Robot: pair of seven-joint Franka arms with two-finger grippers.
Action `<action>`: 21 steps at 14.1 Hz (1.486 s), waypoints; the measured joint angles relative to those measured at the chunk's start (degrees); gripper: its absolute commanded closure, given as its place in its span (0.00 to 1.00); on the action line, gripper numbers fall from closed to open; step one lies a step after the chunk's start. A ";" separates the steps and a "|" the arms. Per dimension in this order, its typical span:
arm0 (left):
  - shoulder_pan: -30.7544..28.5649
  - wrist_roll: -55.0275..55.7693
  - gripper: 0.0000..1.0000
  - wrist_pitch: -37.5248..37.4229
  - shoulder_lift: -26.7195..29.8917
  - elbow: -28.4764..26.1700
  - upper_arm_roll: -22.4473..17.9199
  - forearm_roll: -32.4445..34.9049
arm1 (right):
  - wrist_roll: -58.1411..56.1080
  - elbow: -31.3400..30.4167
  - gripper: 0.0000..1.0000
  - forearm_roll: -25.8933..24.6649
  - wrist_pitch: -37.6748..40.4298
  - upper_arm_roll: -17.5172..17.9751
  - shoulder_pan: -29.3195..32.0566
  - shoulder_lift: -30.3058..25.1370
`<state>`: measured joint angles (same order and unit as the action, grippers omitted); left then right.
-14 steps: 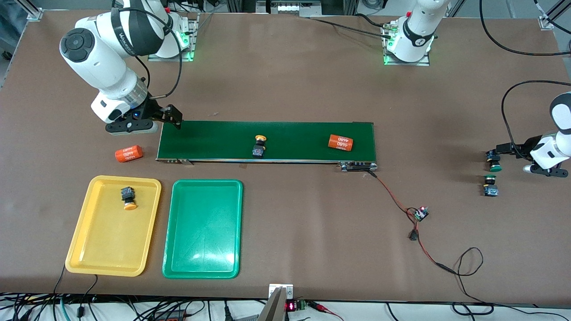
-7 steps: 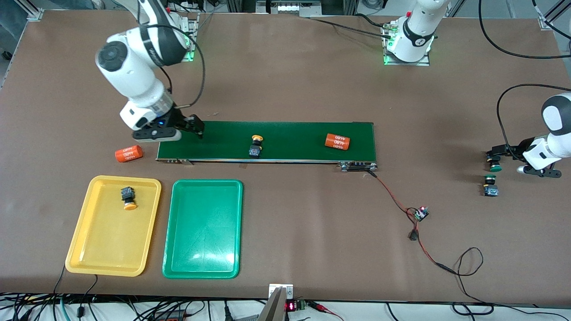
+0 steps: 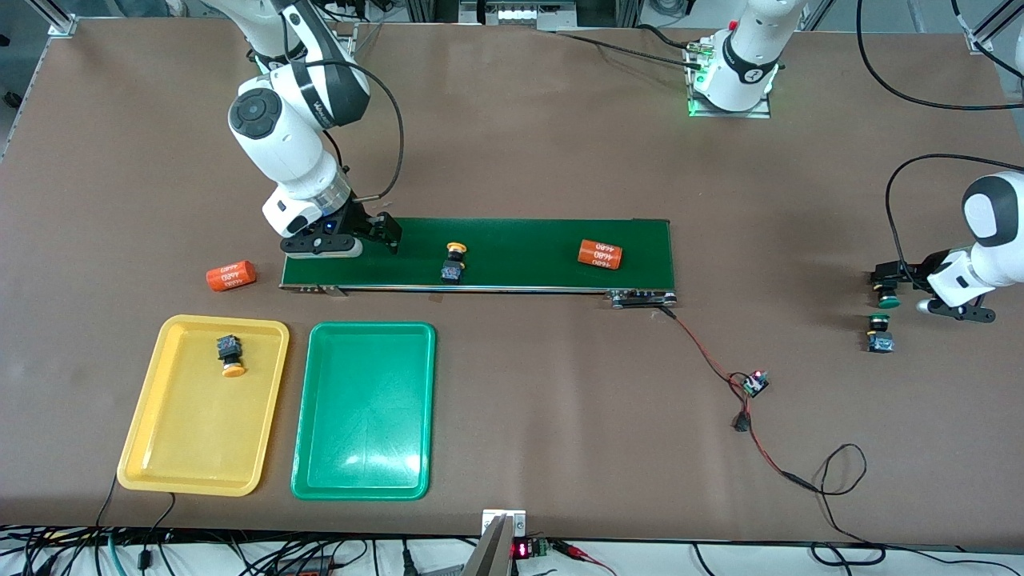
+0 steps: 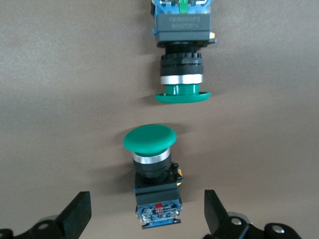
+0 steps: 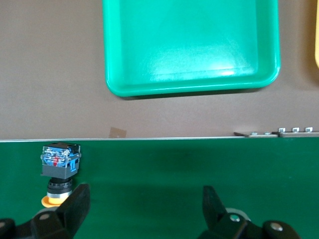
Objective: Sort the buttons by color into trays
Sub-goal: 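Grasp the yellow button with the right gripper while the left gripper grasps a green button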
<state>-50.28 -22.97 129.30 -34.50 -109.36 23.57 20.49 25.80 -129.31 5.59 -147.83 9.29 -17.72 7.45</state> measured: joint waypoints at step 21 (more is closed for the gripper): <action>1.97 -3.44 1.00 -2.00 4.00 -1.73 0.72 1.06 | 16.92 4.25 0.00 -14.51 9.02 -0.17 -3.02 2.26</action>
<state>-48.31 -26.41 127.30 -30.49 -111.10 24.29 21.55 42.72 -125.06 -8.93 -138.80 9.12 -20.74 9.72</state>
